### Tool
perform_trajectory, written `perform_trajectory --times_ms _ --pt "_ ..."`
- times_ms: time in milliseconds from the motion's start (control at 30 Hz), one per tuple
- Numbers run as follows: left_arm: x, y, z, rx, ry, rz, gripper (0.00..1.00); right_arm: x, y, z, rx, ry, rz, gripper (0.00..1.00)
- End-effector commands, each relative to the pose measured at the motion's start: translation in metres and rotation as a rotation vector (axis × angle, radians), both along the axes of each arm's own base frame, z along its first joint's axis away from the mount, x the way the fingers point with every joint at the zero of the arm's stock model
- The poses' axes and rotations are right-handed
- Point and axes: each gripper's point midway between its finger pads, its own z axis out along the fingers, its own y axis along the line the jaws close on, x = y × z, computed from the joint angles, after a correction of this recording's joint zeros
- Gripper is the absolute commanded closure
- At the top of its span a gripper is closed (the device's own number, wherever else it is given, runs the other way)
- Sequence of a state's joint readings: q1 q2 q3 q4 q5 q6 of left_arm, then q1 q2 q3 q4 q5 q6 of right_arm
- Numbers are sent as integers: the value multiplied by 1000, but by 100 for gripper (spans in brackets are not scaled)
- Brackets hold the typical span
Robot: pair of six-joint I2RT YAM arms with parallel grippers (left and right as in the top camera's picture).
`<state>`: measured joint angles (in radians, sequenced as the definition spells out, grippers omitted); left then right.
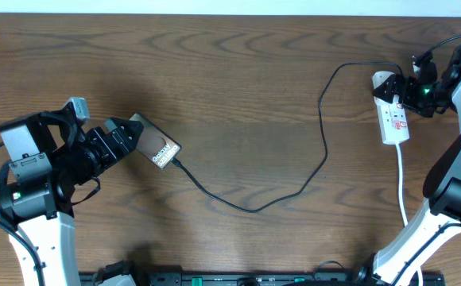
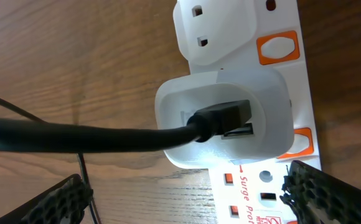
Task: Plug charger to phone and switch on socket
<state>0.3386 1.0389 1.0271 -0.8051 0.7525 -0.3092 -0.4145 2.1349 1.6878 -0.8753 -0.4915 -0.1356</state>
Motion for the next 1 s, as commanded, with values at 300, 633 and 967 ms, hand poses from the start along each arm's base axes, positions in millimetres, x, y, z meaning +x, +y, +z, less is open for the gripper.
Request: perform_trajectory --times_ms 300,633,967 --pt "0 2 -2 20 -4 -5 14 9 -5 0 -23 -21 -9 1" --pt "0 2 -2 20 -4 -5 14 8 -3 -24 8 24 -14 1" --pt "0 2 -2 20 -4 -4 14 11 5 -24 11 19 2 1"
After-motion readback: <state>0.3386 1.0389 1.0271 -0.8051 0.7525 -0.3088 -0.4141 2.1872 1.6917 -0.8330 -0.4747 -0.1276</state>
